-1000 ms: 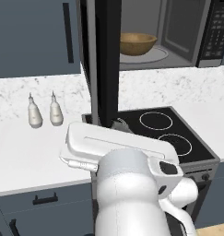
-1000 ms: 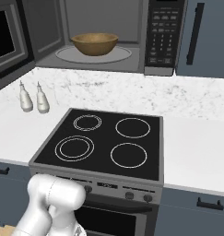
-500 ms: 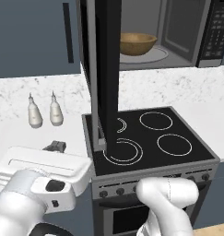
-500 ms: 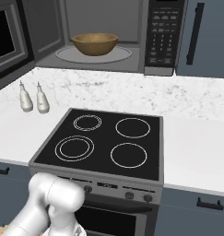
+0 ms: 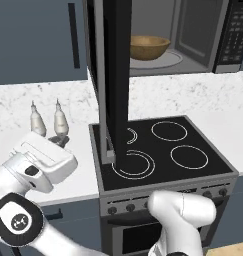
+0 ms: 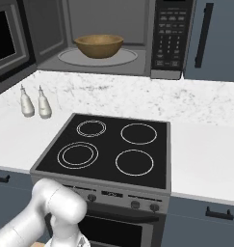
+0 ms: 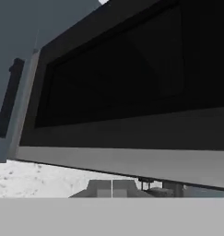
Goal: Open the microwave, place the bowl with waffle inside the microwave, then close the microwave door and turn it on.
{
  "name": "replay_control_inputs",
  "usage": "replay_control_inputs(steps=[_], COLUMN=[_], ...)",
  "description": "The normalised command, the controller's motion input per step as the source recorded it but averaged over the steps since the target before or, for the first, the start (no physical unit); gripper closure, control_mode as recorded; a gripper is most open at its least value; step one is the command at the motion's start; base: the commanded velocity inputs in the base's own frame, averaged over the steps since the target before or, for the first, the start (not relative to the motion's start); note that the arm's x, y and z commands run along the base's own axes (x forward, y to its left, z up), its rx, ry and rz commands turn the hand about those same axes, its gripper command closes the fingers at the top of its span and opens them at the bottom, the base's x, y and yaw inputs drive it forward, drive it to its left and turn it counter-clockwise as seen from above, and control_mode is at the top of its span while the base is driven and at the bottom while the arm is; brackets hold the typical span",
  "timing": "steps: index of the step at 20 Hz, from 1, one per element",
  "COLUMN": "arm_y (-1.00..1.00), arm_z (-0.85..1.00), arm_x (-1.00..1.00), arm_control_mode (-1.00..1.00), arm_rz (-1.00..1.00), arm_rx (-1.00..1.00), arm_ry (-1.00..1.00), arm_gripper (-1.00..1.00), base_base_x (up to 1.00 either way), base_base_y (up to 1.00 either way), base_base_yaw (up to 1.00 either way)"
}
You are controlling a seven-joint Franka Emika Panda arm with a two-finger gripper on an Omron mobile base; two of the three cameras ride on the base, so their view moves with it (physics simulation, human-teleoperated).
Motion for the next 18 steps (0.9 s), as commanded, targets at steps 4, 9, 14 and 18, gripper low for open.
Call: replay_control_inputs(steps=[4, 9, 14, 18], arm_y=[-0.97, -1.0, -1.0, -1.0], arm_z=[0.36, 0.7, 0.57, 0.34], arm_x=[0.74, 0.57, 0.66, 0.81], arm_control_mode=[-1.0, -1.0, -1.0, -1.0], arm_rz=[-0.33, -0.13, -0.03, 0.0], arm_rx=[0.06, 0.13, 0.24, 0.24], arm_ry=[-0.04, -0.15, -0.19, -0.1], arm_gripper=[1.0, 1.0, 1.0, 1.0], base_base_x=[0.0, 0.0, 0.0, 0.0], base_base_y=[0.0, 0.0, 0.0, 0.0], base_base_yaw=[0.0, 0.0, 0.0, 0.0])
